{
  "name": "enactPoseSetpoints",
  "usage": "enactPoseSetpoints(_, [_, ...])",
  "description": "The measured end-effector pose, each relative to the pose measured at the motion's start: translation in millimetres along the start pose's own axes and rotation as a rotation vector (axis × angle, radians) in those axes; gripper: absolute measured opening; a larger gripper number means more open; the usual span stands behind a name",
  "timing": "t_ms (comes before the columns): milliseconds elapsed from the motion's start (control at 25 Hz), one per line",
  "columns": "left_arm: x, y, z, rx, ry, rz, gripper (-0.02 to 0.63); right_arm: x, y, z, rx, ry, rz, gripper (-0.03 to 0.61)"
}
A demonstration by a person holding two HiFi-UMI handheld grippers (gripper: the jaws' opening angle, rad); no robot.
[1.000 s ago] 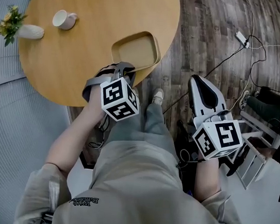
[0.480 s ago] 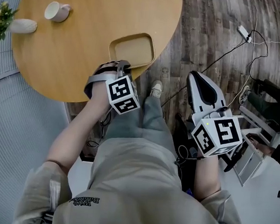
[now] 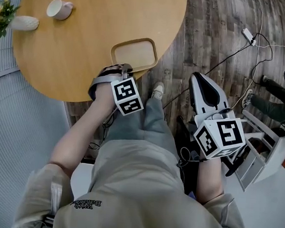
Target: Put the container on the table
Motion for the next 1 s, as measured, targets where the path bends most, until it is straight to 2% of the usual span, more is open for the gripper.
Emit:
enactPoseSetpoints(200, [-0.4, -5.5, 0.2, -0.003, 0.0, -0.013, 0.029, -1.4, -5.2, 2.5, 0.008, -0.003, 0.008, 0.037])
enactPoseSetpoints(400, [-2.3, -24.8, 8.5, 0.057, -0.063, -0.021, 0.031, -2.2, -12.2, 6.6, 0.02, -0.011, 0.017, 0.037])
enactPoseSetpoints(560, [-6.6, -49.7, 19.3, 0.128, -0.124, -0.023, 0.031, -1.7, -19.2, 22.4, 0.047, -0.038, 0.016, 0.037])
enactPoseSetpoints(720, [-12.1, -80.2, 30.3, 0.211, -0.227, -0.047, 0.031, 1.9, -28.0, 44.6, 0.089, -0.069, 0.004, 0.037])
enactPoseSetpoints(880, [-19.3, -122.2, 51.2, 0.336, -0.31, -0.067, 0.029, 3.2, -39.4, 61.5, 0.124, -0.094, -0.005, 0.037])
enactPoseSetpoints(1000, [-29.0, -161.0, 64.4, 0.44, -0.332, -0.045, 0.029, -0.2, -49.3, 78.0, 0.15, -0.124, -0.008, 0.037])
Point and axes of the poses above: the fingertips, and each gripper's own axes: y forward along the fingers, x to its right, z out of its top, the point moved 1 cm from there along -y, backward along the fingers, and after that the axes turned 12 degrees about -y, right-handed, at the moved point
